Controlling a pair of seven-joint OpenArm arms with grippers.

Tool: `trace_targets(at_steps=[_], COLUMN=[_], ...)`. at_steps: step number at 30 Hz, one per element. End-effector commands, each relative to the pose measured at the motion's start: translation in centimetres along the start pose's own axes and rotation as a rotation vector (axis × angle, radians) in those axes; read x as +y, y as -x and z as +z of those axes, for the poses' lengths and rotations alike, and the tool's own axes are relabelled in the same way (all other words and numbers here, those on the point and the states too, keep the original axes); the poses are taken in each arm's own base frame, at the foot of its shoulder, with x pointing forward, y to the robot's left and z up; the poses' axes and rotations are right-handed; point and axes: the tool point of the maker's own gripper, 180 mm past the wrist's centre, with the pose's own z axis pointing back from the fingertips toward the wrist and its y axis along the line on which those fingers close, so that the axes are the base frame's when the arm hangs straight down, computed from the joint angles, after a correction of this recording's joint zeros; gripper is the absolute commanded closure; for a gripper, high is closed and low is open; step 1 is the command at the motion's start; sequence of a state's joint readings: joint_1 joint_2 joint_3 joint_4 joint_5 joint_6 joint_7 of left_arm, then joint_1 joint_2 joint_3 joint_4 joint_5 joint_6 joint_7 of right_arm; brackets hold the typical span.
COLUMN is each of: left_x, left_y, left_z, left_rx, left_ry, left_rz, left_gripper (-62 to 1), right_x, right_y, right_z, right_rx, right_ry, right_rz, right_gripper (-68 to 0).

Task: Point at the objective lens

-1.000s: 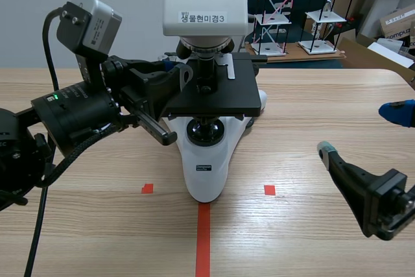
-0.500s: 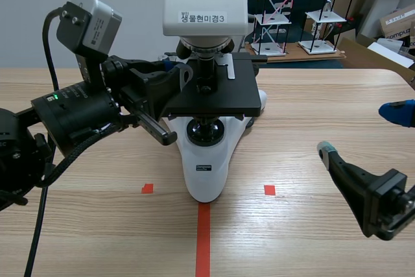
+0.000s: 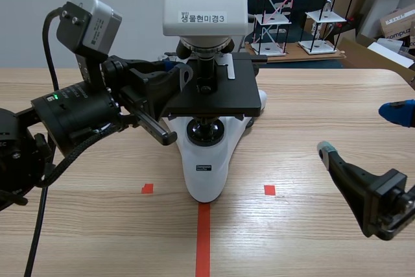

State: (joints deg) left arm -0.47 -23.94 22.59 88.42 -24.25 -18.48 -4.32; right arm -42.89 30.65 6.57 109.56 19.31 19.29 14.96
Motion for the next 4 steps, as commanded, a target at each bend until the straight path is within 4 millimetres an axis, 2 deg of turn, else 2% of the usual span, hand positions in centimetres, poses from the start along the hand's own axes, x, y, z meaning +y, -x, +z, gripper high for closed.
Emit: trace_targets(at_steps=[1,4], left_x=[-0.26,-0.26], left_y=[-1.1,-1.1], left_z=[-0.22,-0.22], left_rx=[-0.037,-0.037], left_ry=[0.006,0.006], left_rz=[-0.003,-0.003], left_gripper=[-1.4,-1.4], right_x=[-0.25,-0.25], right_y=[-0.78,-0.78], right_z=[-0.02,-0.02], right_rx=[-0.026,-0.026], right_ry=[0.003,0.003], right_rz=[0.008,0.008], right_gripper=[-58.9,-58.9])
